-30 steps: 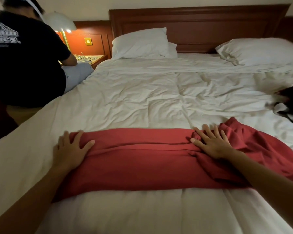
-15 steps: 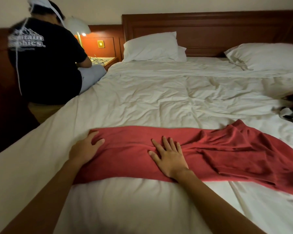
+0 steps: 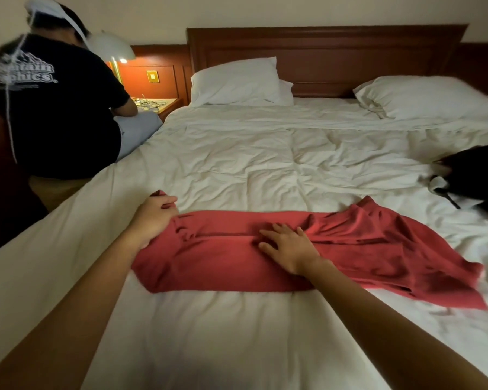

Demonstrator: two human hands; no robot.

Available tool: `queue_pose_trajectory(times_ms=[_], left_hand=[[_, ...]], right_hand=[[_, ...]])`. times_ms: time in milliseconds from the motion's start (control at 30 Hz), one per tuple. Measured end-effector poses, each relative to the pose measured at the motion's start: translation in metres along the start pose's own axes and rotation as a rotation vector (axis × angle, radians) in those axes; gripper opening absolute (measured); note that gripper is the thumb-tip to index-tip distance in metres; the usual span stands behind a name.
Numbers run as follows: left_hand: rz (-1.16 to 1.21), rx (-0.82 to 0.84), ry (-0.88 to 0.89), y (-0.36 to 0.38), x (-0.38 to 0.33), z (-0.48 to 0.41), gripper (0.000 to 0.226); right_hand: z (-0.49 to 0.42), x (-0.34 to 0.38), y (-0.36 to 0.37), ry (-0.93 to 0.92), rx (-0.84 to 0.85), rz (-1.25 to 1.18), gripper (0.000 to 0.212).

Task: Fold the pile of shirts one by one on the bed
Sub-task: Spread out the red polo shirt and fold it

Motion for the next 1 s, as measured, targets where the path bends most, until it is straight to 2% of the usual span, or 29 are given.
queue_pose_trajectory(times_ms=[33,100,167,233,267,300,333,400,433,500,567,633,767,900,1000], left_hand=[[-0.027,0.03,0.031,0.015,-0.02,0.003,0.02],[-0.093,0.11,0.127,0.054,-0.065,0.013,0.023],[-0.163,0.214,0.171,0.103,-0.101,0.03,0.006],[-0.091,0.442,0.069,0.157,-0.116,0.045,0.039],[-0.061,0.531,0.028,0.178,-0.116,0.053,0.05],[-0.094,0.529,0.048,0.192,-0.11,0.056,0.052],[-0.209,0.454,0.146,0.198,-0.103,0.057,0.049],[-0.493,0.215,0.35,0.196,-0.077,0.051,0.042],[-0.57,0.152,0.414,0.191,-0.063,0.05,0.043],[-0.63,0.122,0.46,0.18,-0.032,0.046,0.048],[-0.658,0.146,0.432,0.169,-0.007,0.042,0.054],[-0.687,0.186,0.381,0.16,0.008,0.038,0.06],[-0.665,0.255,0.426,0.156,0.018,0.047,0.07],[-0.502,0.218,0.464,0.148,0.02,0.055,0.079],[-0.428,0.245,0.419,0.139,0.02,0.058,0.08]], right_hand=[[0.004,-0.009,-0.011,0.008,-0.081,-0.033,0.052],[0.012,-0.03,-0.03,0.036,-0.252,-0.151,0.044],[0.022,-0.054,-0.042,0.174,-0.409,-0.421,0.037],[0.03,-0.075,-0.043,0.42,-0.5,-0.896,0.036],[0.032,-0.08,-0.039,0.512,-0.484,-1.111,0.037],[0.034,-0.083,-0.034,0.551,-0.451,-1.237,0.037],[0.036,-0.084,-0.03,0.539,-0.409,-1.249,0.037],[0.038,-0.084,-0.024,0.451,-0.34,-1.067,0.037],[0.039,-0.081,-0.023,0.404,-0.314,-0.946,0.039],[0.037,-0.07,-0.022,0.308,-0.285,-0.695,0.043],[0.036,-0.053,-0.021,0.256,-0.335,-0.368,0.046],[0.036,-0.036,-0.021,0.27,-0.334,-0.214,0.049],[0.029,-0.015,-0.019,0.31,-0.062,-0.177,0.062],[0.036,-0.006,-0.029,0.271,0.057,-0.217,0.075],[0.054,-0.01,-0.035,0.218,0.11,-0.286,0.07]])
Point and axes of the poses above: each hand's wrist, its own z-axis away from the middle knuckle, its own y-axis out of the palm, x = y × z, the point moved 3 cm from there along -z, towards the middle knuckle, and after that the axes turned 6 degrees about -x, right-handed, at the moved point
